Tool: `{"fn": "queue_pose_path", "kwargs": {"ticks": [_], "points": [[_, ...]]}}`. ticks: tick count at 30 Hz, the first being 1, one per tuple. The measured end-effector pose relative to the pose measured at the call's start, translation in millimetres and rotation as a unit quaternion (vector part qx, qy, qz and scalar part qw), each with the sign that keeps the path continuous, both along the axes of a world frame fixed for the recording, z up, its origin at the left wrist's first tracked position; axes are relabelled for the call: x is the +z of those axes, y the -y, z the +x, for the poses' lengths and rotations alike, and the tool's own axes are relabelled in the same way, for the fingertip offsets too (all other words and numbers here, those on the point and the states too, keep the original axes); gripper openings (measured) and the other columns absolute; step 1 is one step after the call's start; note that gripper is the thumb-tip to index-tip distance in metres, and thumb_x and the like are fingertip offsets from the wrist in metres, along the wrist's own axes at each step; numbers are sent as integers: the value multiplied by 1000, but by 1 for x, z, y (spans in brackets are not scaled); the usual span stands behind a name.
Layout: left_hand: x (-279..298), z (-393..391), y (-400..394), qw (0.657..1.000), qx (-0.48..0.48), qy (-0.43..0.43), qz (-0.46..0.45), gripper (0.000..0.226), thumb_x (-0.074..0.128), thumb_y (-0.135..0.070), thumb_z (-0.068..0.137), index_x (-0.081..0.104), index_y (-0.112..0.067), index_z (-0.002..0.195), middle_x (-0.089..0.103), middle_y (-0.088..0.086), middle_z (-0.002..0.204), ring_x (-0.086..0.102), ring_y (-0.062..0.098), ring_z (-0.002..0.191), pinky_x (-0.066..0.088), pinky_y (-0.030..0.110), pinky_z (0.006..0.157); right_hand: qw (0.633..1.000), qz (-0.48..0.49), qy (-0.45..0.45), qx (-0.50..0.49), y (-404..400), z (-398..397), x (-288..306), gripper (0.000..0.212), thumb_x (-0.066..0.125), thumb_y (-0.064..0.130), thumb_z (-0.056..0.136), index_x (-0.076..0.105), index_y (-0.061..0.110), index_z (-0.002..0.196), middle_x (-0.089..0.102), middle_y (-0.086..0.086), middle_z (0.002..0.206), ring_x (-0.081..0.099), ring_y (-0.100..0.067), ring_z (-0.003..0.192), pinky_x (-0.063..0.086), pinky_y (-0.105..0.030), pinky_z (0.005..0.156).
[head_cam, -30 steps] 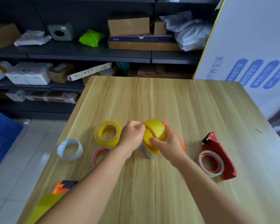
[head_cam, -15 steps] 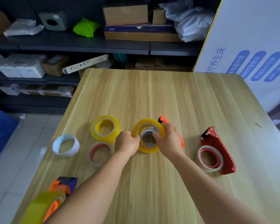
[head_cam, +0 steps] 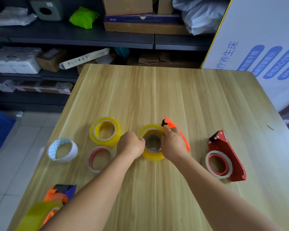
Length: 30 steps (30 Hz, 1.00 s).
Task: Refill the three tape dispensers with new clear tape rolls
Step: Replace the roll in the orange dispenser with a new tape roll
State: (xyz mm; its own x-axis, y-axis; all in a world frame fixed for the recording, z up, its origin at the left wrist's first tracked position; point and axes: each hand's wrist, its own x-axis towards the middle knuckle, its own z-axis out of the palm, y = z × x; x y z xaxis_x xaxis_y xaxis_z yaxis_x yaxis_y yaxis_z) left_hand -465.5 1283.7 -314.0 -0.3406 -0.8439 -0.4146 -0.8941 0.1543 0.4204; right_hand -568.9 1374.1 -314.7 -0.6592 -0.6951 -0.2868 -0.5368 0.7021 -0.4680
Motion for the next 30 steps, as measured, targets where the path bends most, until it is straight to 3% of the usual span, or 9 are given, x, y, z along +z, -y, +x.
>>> {"fn": "queue_pose_path", "kwargs": {"ticks": [6,10,15,17,20,22,25,30], "points": [[-13,2,-2,1000,-4,-5,22,32,54,-35,94,61,-4,88,69,14,95,56,29,76,35,30,58,998,52,3,22,3,-5,-1,59,45,9,94,26,22,148,38,-11,137,49,-31,118,47,-40,89],[-15,3,7,999,4,-36,32,43,45,-36,97,62,4,92,67,19,95,63,36,90,35,31,60,998,58,-13,28,9,-10,-5,62,45,7,92,25,25,148,40,-11,135,51,-32,114,48,-39,86],[-27,-2,13,995,41,-35,78,45,44,-40,96,67,-1,91,72,13,90,67,32,84,41,31,60,995,87,-14,36,14,-10,-14,62,49,6,90,26,24,145,38,-12,134,47,-31,115,47,-38,82],[-33,-4,12,993,63,-41,93,45,45,-40,95,68,-2,92,73,14,90,68,32,83,45,31,61,990,108,-71,53,16,-6,-14,65,50,12,91,20,21,148,31,-12,137,37,-30,123,42,-36,92],[-38,-8,10,986,97,-60,120,39,49,-39,93,63,-4,85,73,15,89,70,34,81,57,36,71,982,64,-146,104,15,10,-16,54,40,25,97,21,14,147,30,-11,136,34,-30,121,34,-35,98],[-39,-10,9,979,122,-83,139,36,52,-36,93,60,-5,77,71,14,81,72,34,73,59,40,74,981,53,-130,133,12,22,-21,52,37,26,97,24,10,145,31,-10,138,33,-30,125,29,-34,104],[-42,-9,7,970,148,-99,164,35,55,-34,92,64,-1,82,67,11,68,72,31,65,61,42,71,984,67,-82,142,7,31,-37,62,33,28,98,7,11,152,28,-9,147,27,-27,136,15,-34,114],[-60,-7,4,971,151,-110,147,37,57,-41,86,66,-5,87,72,15,89,71,35,80,60,43,75,985,58,-62,148,4,29,-42,62,26,33,101,0,13,153,32,-8,148,25,-25,139,7,-36,118]]}}
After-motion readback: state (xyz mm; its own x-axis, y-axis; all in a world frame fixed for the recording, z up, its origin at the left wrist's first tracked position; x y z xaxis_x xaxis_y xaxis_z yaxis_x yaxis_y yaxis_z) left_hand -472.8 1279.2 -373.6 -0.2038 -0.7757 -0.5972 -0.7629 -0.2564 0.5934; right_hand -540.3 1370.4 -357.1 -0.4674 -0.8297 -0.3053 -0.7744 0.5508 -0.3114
